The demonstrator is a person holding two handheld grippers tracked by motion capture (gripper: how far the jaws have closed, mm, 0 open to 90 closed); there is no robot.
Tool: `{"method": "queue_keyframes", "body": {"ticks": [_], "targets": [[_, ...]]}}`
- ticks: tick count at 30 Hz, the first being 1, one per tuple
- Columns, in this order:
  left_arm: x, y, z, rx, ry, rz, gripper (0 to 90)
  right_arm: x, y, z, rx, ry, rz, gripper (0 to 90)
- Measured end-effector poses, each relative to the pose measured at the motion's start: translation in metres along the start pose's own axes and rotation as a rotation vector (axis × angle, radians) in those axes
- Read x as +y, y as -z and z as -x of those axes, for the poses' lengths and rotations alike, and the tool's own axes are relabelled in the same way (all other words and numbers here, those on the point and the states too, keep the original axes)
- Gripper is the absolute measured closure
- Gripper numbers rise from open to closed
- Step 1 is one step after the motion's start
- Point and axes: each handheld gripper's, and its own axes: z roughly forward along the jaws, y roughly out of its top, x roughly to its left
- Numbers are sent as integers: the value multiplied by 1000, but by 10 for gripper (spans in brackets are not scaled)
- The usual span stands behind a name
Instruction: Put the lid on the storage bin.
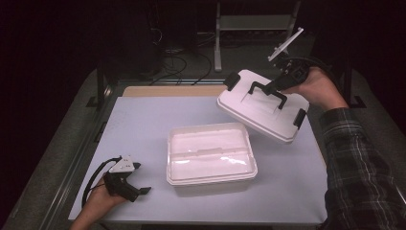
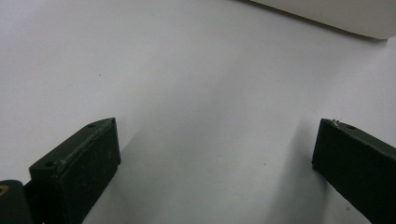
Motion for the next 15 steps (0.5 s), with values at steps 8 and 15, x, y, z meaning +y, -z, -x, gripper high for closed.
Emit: {"method": "queue_keyframes", "body": {"ticks": [8,15], "targets": [[0,0,0,0,2,1,0,18,-10,-34,66,131,3,848],[0,0,0,0,2,0,0,33,-23,-61,119,213,-16,847]]}}
